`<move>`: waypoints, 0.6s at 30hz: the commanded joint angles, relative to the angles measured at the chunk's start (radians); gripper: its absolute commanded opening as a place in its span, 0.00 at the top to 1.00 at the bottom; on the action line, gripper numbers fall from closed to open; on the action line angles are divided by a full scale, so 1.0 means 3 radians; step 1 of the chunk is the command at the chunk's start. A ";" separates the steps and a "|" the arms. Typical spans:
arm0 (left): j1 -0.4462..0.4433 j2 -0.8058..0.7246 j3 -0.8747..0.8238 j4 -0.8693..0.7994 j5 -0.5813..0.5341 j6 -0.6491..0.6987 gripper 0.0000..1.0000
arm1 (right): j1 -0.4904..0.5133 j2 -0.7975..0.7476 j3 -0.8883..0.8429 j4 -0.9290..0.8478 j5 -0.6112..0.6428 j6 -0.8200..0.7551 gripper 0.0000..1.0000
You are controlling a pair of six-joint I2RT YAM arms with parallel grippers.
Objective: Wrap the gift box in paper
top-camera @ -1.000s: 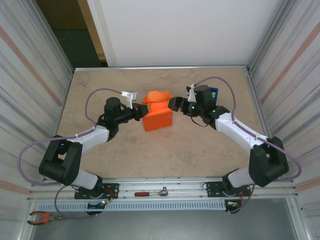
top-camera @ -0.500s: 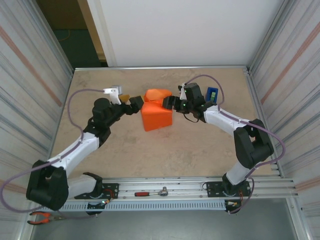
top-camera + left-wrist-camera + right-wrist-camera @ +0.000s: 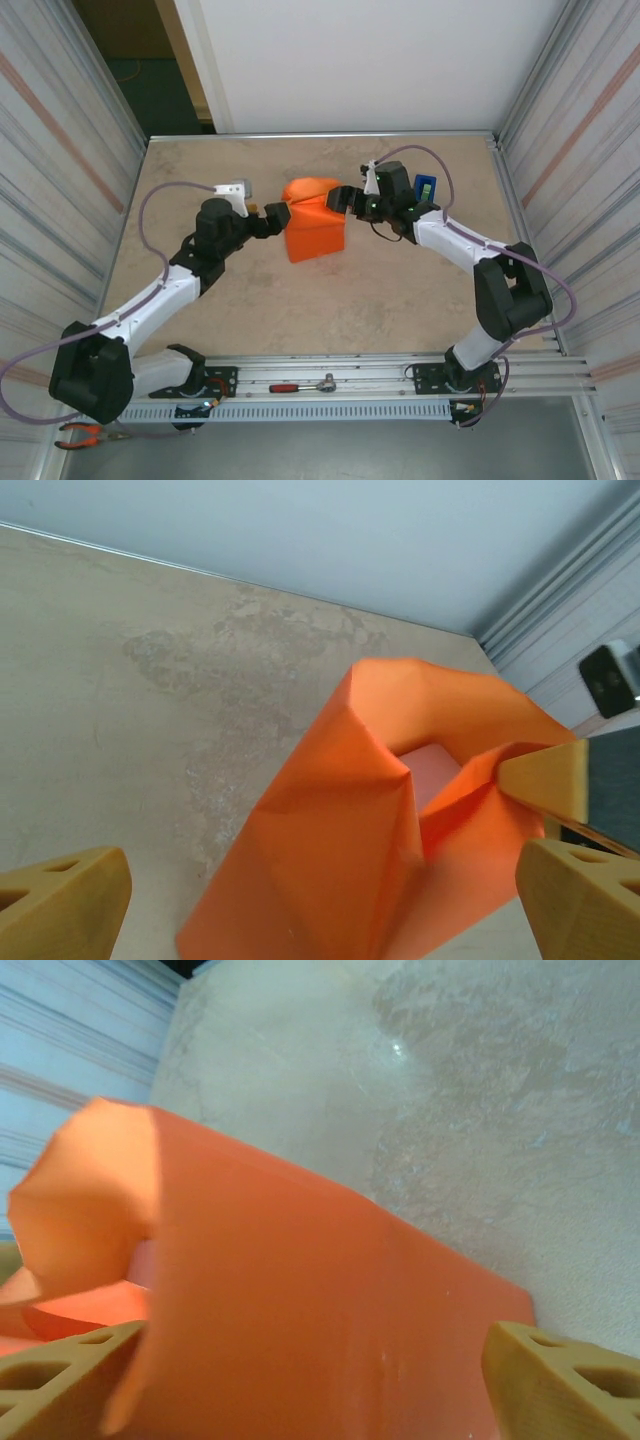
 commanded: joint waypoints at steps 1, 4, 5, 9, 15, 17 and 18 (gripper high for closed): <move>0.0000 0.0051 0.0408 -0.0375 -0.0123 0.0039 0.01 | -0.0042 -0.0247 0.0030 0.0072 -0.0070 0.0042 0.16; -0.0007 0.0162 0.0681 -0.0650 -0.0124 -0.0018 0.01 | -0.0072 -0.0318 -0.0003 0.0087 -0.0112 0.0026 0.15; -0.0014 0.0198 0.0768 -0.0748 -0.0149 -0.0033 0.01 | -0.0081 -0.0332 -0.0006 0.0085 -0.0126 0.0016 0.13; -0.0139 0.0274 0.0969 -0.1004 -0.0375 -0.0030 0.01 | -0.0093 -0.0368 -0.0058 0.0068 -0.0168 -0.0053 0.08; -0.0543 -0.0093 0.0465 -0.0525 -0.0867 0.0175 0.01 | -0.0049 -0.0421 -0.0187 0.0036 -0.0178 -0.0188 0.07; -0.0687 -0.0250 0.0280 -0.0421 -0.1013 0.0234 0.01 | -0.0023 -0.0477 -0.0274 0.0009 -0.0149 -0.0250 0.06; -0.0737 -0.0297 0.0217 -0.0407 -0.1047 0.0227 0.01 | -0.0014 -0.0513 -0.0326 0.0006 -0.0117 -0.0277 0.06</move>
